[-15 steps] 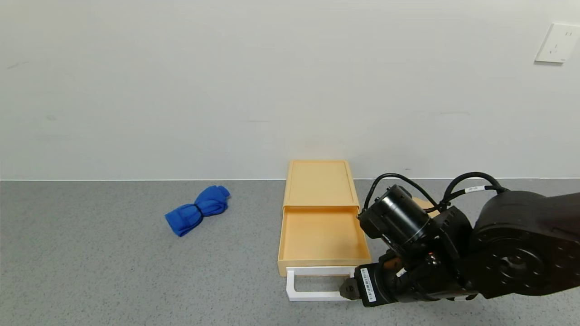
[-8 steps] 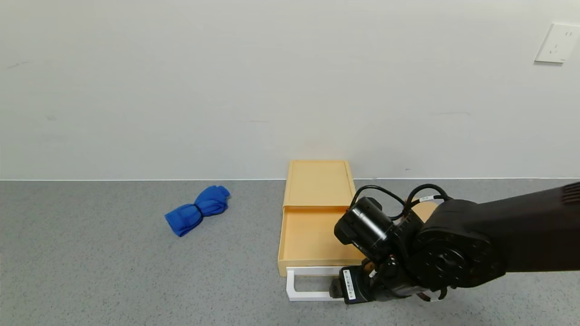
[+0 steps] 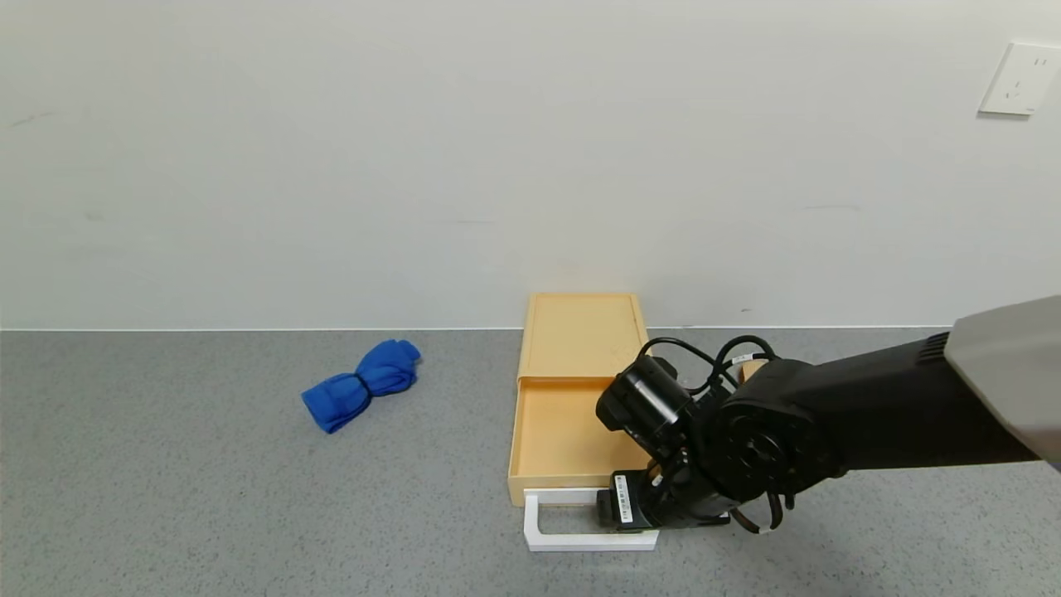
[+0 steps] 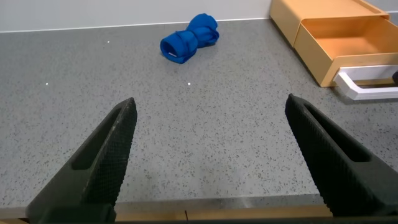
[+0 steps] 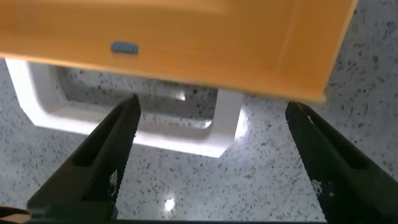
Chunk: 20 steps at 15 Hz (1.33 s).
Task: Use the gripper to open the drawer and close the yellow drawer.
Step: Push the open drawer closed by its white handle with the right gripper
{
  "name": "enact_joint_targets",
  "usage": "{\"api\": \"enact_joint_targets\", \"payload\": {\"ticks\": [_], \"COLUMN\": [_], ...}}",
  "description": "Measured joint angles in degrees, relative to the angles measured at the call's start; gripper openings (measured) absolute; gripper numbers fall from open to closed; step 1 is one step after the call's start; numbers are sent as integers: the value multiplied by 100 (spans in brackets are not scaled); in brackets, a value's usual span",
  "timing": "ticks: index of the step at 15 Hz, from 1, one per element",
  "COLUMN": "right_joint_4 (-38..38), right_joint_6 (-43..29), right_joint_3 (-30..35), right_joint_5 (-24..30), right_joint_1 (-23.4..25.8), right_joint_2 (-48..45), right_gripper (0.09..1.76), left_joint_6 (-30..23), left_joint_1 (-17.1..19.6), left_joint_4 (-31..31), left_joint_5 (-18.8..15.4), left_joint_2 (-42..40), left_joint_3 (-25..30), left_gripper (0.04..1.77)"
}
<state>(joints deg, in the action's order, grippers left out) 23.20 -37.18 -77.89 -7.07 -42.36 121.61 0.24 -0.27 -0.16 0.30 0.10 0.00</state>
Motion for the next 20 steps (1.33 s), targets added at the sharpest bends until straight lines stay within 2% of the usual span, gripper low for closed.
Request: {"api": "enact_joint_targets", "payload": {"ticks": [8, 11, 20], "right_joint_4": [-16, -51, -335], "right_joint_6": [-304, -308, -300], "right_joint_3": [-227, -196, 35], "right_joint_5": [140, 591, 1426], "right_joint_1": [80, 199, 529], "right_joint_2": [199, 156, -37], "right_gripper": [171, 171, 171], "left_joint_6": [9, 2, 0], "left_joint_1": [0, 2, 0], "left_joint_4": [0, 0, 0], "left_joint_5": [-9, -1, 0], "left_joint_2": [0, 0, 0], "left_joint_3": [0, 0, 0], "left_gripper": [172, 172, 172]}}
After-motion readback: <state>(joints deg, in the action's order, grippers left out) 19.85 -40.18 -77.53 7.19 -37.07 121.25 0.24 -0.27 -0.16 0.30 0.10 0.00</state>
